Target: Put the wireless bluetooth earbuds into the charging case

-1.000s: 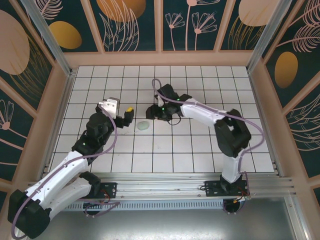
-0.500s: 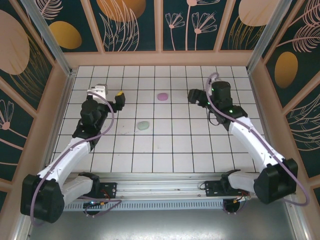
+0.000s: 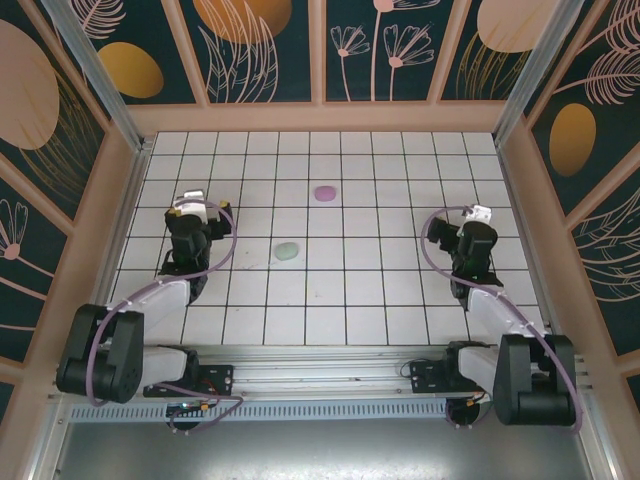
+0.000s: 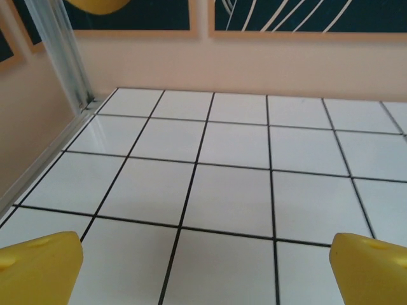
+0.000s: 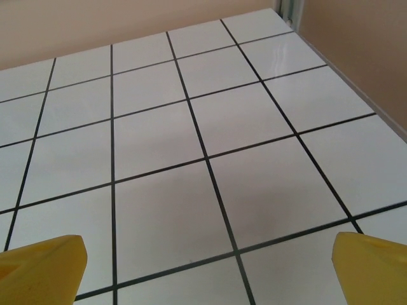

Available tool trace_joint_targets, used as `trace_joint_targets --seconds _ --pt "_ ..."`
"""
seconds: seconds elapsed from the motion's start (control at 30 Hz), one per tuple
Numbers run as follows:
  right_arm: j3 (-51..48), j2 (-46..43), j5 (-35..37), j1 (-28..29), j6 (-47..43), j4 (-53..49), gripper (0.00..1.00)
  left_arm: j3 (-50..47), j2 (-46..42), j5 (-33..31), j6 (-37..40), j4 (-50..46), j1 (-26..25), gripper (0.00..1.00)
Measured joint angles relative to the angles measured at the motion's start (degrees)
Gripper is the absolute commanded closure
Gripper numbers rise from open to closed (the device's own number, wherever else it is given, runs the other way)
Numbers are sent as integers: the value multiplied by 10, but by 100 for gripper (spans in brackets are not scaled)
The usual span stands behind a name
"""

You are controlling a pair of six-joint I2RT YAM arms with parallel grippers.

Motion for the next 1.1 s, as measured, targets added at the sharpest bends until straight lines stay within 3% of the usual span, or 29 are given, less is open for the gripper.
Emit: trace_joint_targets --seconds 0.17,0.53,0.77,1.1 --pt "-52 63 -33 -9 -21 162 1 -34 19 -3 22 65 11 1" --pt "-118 213 -74 -43 -8 456 1 -154 65 42 14 296 89 1" --pt "-80 244 -67 -14 -16 455 1 -133 127 78 14 330 91 1" --pt "-73 244 -59 -11 -23 453 1 -115 129 86 14 328 92 1"
